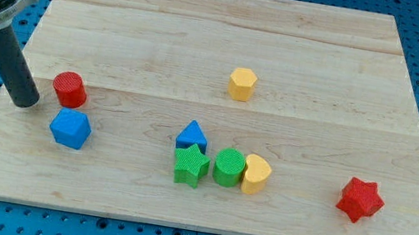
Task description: Move the red circle closer to the blue triangle
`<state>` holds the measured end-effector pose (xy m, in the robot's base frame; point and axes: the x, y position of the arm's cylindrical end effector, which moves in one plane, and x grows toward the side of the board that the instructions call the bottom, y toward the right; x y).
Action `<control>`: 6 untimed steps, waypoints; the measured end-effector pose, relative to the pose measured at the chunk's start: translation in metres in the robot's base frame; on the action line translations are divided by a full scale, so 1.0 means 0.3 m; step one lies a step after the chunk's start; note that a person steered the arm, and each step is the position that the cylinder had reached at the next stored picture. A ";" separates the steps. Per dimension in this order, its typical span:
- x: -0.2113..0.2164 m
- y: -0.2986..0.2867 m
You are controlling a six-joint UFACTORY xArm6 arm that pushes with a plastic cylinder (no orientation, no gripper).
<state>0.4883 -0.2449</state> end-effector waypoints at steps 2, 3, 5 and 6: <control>-0.140 0.331; -0.112 0.548; 0.017 0.417; 0.033 0.591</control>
<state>0.4982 -0.0677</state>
